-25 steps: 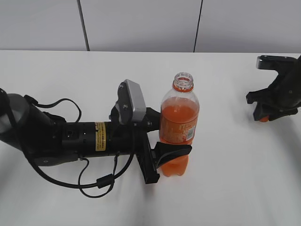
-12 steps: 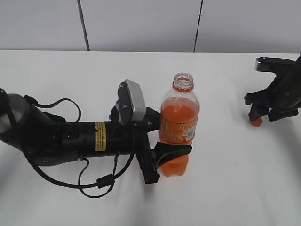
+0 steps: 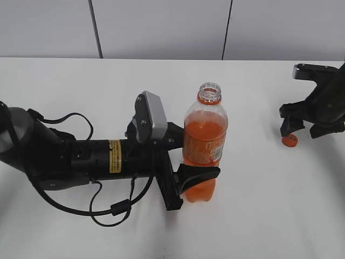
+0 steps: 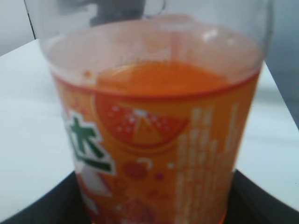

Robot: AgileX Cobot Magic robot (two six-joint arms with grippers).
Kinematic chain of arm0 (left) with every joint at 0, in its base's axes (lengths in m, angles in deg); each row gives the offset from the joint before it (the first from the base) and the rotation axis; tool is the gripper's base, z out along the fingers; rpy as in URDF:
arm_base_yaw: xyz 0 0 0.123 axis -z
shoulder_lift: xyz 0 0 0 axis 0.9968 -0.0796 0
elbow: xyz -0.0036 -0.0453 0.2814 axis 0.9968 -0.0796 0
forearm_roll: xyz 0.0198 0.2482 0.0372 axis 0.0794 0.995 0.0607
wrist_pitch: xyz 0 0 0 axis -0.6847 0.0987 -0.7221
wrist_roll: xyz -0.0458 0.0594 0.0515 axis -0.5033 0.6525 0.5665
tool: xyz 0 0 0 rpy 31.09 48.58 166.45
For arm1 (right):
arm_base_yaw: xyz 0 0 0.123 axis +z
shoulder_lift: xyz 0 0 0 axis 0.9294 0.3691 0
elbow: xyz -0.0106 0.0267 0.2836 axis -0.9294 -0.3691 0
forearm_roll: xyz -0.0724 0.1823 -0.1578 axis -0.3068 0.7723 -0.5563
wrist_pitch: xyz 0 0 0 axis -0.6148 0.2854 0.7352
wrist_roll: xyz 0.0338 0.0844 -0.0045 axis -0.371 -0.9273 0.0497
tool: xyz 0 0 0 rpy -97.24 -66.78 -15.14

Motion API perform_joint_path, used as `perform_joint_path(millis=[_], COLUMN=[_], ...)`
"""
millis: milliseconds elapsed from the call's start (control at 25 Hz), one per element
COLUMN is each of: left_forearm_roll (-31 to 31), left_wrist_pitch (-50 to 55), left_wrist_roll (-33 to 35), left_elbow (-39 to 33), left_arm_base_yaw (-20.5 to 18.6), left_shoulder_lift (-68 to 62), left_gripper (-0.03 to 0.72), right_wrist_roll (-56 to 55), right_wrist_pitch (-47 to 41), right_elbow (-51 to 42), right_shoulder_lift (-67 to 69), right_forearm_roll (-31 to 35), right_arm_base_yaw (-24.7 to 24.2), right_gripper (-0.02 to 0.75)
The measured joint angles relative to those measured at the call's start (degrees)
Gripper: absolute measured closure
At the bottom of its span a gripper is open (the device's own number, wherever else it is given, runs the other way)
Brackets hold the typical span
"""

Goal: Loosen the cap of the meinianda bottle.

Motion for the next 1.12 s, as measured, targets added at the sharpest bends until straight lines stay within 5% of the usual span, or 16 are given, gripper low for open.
perform_joint_path(millis=[240, 560, 1120], left_forearm_roll=[0.07, 2.60, 17.41], left_wrist_pitch=[-0.06, -0.12, 0.75], left_wrist_roll=[0.00, 0.00, -0.62], left_elbow=[0.00, 0.00, -8.15], left_arm_base_yaw=[0.00, -0.70, -16.08], left_shoulder_lift=[0.00, 0.12, 6.14], left_gripper=[0.103, 0.087, 0.096], right_wrist_roll=[0.56, 0.74, 0.80], right_wrist_pitch=[0.00, -0.06, -0.09], right_elbow=[0.00, 0.00, 0.00], right_shoulder_lift=[-2.22, -5.40, -11.52], right_forearm_roll=[0.12, 0.12, 0.12], right_arm_base_yaw=[0.00, 0.00, 0.00], right_gripper=[0.173, 0.173, 0.173])
